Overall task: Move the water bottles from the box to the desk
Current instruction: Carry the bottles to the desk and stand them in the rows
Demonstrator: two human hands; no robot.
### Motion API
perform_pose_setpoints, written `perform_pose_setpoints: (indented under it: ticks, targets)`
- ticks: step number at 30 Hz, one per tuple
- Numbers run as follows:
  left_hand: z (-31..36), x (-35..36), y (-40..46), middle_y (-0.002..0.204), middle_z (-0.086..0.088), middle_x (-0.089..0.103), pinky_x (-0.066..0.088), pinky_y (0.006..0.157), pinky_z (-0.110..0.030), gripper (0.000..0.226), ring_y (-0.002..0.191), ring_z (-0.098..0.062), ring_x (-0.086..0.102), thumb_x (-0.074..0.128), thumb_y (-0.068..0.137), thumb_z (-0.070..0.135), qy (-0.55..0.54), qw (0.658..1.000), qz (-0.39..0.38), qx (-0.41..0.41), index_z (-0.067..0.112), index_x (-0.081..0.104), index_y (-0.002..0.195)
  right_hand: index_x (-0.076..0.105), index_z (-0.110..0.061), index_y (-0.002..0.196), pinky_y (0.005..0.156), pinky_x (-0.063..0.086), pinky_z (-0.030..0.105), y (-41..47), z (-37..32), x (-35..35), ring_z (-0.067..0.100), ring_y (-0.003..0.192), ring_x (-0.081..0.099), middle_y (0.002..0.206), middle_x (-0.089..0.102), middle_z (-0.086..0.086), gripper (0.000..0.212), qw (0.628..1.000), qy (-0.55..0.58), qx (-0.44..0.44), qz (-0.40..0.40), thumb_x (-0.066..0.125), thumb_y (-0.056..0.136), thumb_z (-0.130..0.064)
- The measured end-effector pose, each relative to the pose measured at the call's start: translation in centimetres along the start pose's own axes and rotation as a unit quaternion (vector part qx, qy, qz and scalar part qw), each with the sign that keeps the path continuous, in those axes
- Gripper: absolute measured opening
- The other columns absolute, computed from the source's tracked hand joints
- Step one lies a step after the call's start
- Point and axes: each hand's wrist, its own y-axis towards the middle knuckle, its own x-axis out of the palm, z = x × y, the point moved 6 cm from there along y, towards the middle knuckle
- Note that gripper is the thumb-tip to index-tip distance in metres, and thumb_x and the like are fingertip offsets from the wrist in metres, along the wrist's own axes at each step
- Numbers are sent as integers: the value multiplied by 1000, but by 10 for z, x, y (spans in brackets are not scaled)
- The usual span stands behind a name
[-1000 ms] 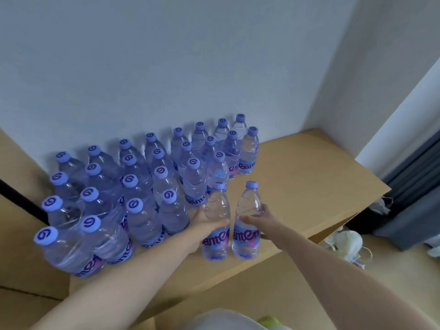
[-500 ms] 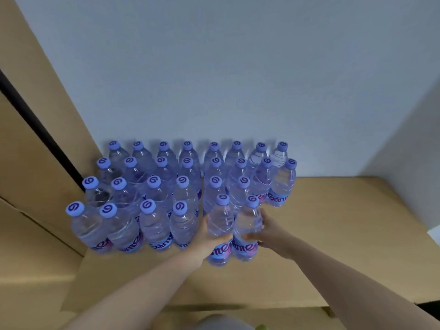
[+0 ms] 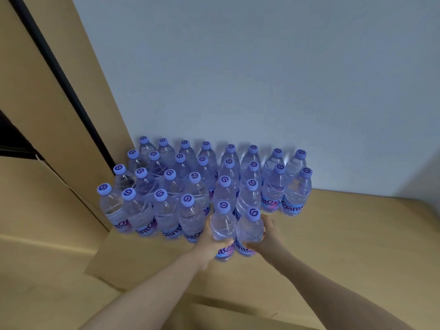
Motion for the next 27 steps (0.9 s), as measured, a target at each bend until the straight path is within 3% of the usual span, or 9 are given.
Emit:
perform_pose_setpoints:
  ticks: [2,4,7,9,12,16,23,27]
  targets:
    - [-3,1,-1,128,7,53,42,103,-31,67,121,-11,49,68,83,1,0,1000,12,-3,29,34,133,45,-40,120,84,53,36,0,2,1,8,107,50,115,41,-11,68,1000,9,3,14,79,68,-13]
    - [-6,2,-3,111,18,57,45,84,-12,53,105,2,55,68,83,3,11,1000,24,6,37,42,114,43,-43,114,78,49,28,1,5,3,6,107,49,113,41,-13,65,1000,11,6,24,78,65,-19]
    - [-6,3,-4,94,29,58,42,70,-4,41,88,15,54,66,85,9,31,998,47,11,42,47,102,42,-44,108,72,48,24,2,7,5,2,103,51,113,41,-15,65,999,17,19,38,77,53,-36]
    - [-4,3,-1,81,26,59,43,64,-3,34,77,13,56,64,85,9,41,997,67,12,40,50,88,44,-36,108,74,50,27,2,9,5,2,100,53,112,42,-15,70,998,26,31,55,74,46,-48]
    - [-1,6,6,73,8,50,38,54,-7,35,64,-5,46,58,84,1,60,995,82,12,31,44,72,47,-25,112,77,53,32,5,10,6,7,100,55,114,44,-9,68,998,13,35,57,77,53,-43]
    - [1,6,11,82,-7,49,37,61,-17,19,77,-15,45,57,84,-1,63,993,99,17,15,48,87,45,-26,110,78,52,32,9,9,7,10,102,53,114,43,-6,55,998,-8,30,60,79,68,-27]
    - [-1,1,15,87,-3,66,44,60,-7,16,78,-10,59,63,83,0,37,991,131,1,5,64,98,46,-17,117,91,47,35,9,5,12,14,106,48,113,41,-3,58,995,-33,15,93,79,71,-26]
    - [5,1,15,90,-7,64,46,68,-18,12,86,-17,58,64,84,2,56,991,118,0,9,61,93,48,-14,102,74,43,27,11,4,13,15,88,45,104,45,2,44,996,-15,14,89,75,69,-25]
